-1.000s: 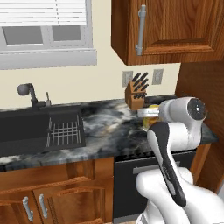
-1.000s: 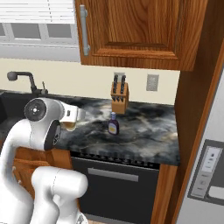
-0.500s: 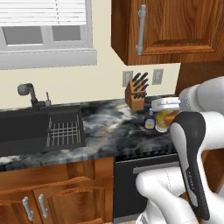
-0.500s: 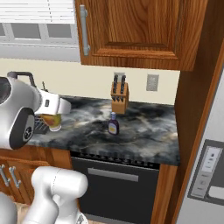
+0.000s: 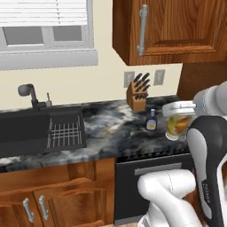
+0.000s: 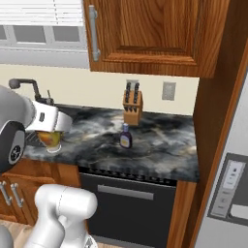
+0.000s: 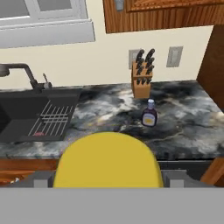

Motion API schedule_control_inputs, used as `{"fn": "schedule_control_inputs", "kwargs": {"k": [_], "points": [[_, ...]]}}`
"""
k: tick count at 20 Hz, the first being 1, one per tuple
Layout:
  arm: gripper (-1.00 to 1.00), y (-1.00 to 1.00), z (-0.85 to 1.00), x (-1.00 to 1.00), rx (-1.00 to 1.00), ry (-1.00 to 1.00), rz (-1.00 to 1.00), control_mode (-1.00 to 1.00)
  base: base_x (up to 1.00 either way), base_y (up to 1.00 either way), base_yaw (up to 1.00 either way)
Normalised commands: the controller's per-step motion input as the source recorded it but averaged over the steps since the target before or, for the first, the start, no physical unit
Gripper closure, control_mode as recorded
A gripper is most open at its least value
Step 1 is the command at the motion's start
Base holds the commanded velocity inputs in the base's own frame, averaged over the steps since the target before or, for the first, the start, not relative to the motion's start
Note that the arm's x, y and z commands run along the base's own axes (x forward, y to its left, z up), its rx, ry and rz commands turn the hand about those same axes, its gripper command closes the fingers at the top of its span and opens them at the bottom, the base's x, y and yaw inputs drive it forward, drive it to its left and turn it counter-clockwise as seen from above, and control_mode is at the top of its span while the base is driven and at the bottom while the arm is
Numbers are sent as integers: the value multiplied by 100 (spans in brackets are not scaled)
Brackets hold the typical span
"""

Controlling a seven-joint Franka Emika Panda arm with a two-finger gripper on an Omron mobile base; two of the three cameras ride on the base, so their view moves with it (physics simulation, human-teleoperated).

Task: Place the condiment bottle and mustard from the counter to the top shelf of the fridge. If the existing items in the fridge are on the top shelf, move them to other shelves.

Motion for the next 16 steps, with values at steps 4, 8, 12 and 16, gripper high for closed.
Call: {"fn": "schedule_control_inputs", "kwargs": {"k": [4, 8, 12, 16], "points": [[100, 0, 0, 0, 0, 0, 0, 100, -100, -54, -1], [100, 0, 0, 0, 0, 0, 0, 100, -56, -100, -6], [100, 0, 0, 0, 0, 0, 0, 100, 1, -100, -11], [100, 0, 0, 0, 0, 0, 0, 100, 31, -100, -6]]}}
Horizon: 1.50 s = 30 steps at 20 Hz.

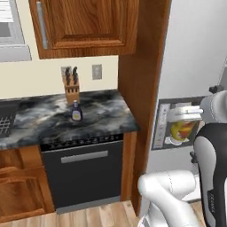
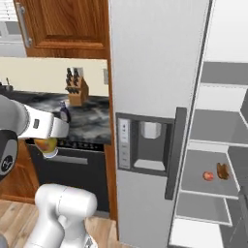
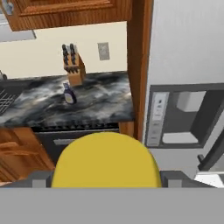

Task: Place the condiment bottle and mustard from the counter to the top shelf of the fridge. If the existing items in the fridge are on the top shelf, move them to other shelves.

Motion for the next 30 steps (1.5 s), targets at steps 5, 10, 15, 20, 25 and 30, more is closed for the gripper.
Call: {"fn": "schedule_control_inputs", "kwargs": {"k": [5, 10, 15, 20, 25, 30], "points": [[100, 0, 0, 0, 0, 0, 0, 100, 24, -100, -2], [100, 0, 0, 0, 0, 0, 0, 100, 24, -100, -3], [100, 0, 0, 0, 0, 0, 0, 100, 46, -56, -1], [100, 0, 0, 0, 0, 0, 0, 100, 46, -41, 0], [100, 0, 0, 0, 0, 0, 0, 100, 32, -48, 0], [100, 0, 0, 0, 0, 0, 0, 100, 46, -34, -2]]}}
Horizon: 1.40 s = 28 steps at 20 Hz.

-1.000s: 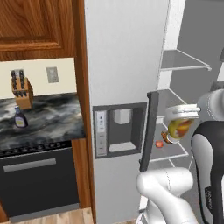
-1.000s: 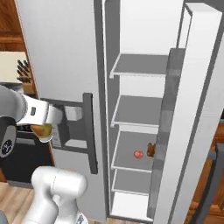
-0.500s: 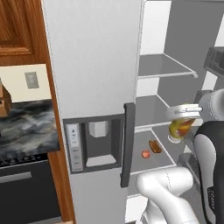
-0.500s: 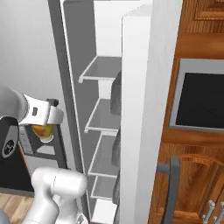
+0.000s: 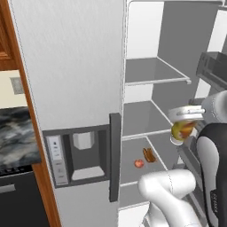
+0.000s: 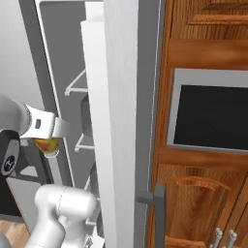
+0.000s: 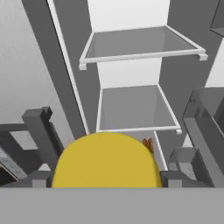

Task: Place the condiment bottle and mustard from the counter to the top shelf of the fridge. If the existing items in the fridge are on the top shelf, move them to other shelves.

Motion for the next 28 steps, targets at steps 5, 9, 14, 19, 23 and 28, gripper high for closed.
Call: {"fn": "schedule_control_inputs", "kwargs": {"k": [5, 9, 14, 19, 23, 28], "points": [[100, -3, 14, 51, 0, -6, -2, -100, 28, -5, -2], [100, -23, 49, 72, 0, -18, -4, -100, 0, 0, 0], [100, -10, 43, 84, -1, -20, -1, -100, 0, 0, 0], [100, 0, 19, 100, -1, -11, -2, -100, 0, 0, 0], [100, 0, 2, 100, 0, -1, -1, -100, 0, 0, 0], [100, 0, 2, 100, 0, 1, 0, -100, 0, 0, 0]]}}
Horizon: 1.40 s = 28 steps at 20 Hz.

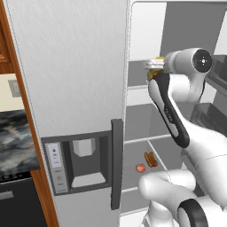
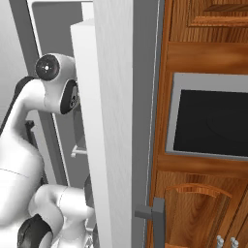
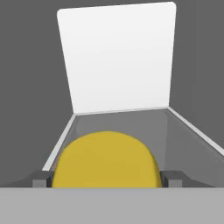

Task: Place the condiment bottle and mustard from the counter to the top shelf of the fridge. If the existing items in the fridge are on the top shelf, move them to other shelves.

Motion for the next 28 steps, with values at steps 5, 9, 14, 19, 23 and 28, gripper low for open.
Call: {"fn": "schedule_control_inputs", "kwargs": {"k": [5, 9, 14, 19, 23, 28], "points": [[100, -10, 0, 95, 0, 4, -6, -100, 0, 0, 0], [100, -41, 0, 64, 0, 5, -6, -100, 0, 0, 0], [100, -55, 0, 39, 0, 1, -1, -100, 0, 0, 0], [100, -32, 0, 25, 0, 3, 0, -100, 0, 0, 0], [100, 0, -7, 36, -6, 11, 0, -100, 0, 0, 0], [100, 0, -23, 5, -5, 9, 0, -100, 0, 0, 0]]}}
